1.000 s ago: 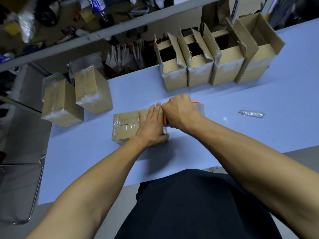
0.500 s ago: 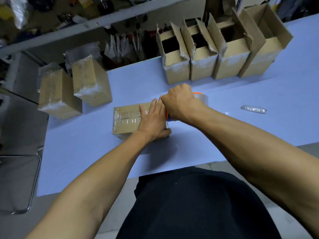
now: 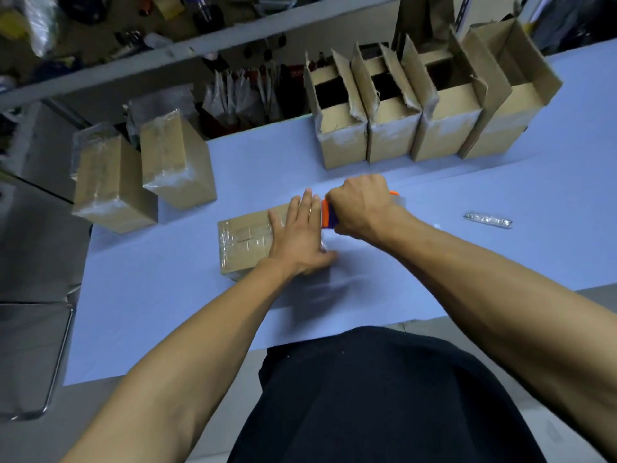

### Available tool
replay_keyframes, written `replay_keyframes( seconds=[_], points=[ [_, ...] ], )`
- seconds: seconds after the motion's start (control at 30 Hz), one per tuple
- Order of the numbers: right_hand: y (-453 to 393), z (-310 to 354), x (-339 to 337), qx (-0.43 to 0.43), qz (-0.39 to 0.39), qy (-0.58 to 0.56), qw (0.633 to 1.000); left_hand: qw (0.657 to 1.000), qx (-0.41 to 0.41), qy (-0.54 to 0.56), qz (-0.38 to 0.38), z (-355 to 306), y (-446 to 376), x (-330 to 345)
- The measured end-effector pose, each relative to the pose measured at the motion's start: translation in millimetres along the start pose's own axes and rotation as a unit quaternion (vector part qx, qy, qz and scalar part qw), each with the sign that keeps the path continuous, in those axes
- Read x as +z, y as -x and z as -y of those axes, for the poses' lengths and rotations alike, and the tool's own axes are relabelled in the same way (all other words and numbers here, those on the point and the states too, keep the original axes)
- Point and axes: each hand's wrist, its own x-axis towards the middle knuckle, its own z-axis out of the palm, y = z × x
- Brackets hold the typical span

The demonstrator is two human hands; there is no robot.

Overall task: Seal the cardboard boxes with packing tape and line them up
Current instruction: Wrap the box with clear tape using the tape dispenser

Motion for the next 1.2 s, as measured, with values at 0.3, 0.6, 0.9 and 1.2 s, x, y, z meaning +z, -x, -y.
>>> replay_keyframes(
  seconds=[0.3,0.6,0.9,1.2],
  points=[
    [9,-42,13,0.038,-0.043,-0.226,0.973,0.996,0.04,0.083,0.003,57,-3,-32],
    [10,-50,16,0.019,-0.116,-0.359,0.926,0.938,-0.21,0.256,-0.108,17,12,3],
    [0,-56,14,-0.033,-0.137,-0.315,0.939,0.901,-0.246,0.286,-0.212,11,14,-1],
    [-6,-54,10,-0.083,-0.131,-0.282,0.947,0.901,-0.235,0.296,-0.215,27,28,-45]
  ],
)
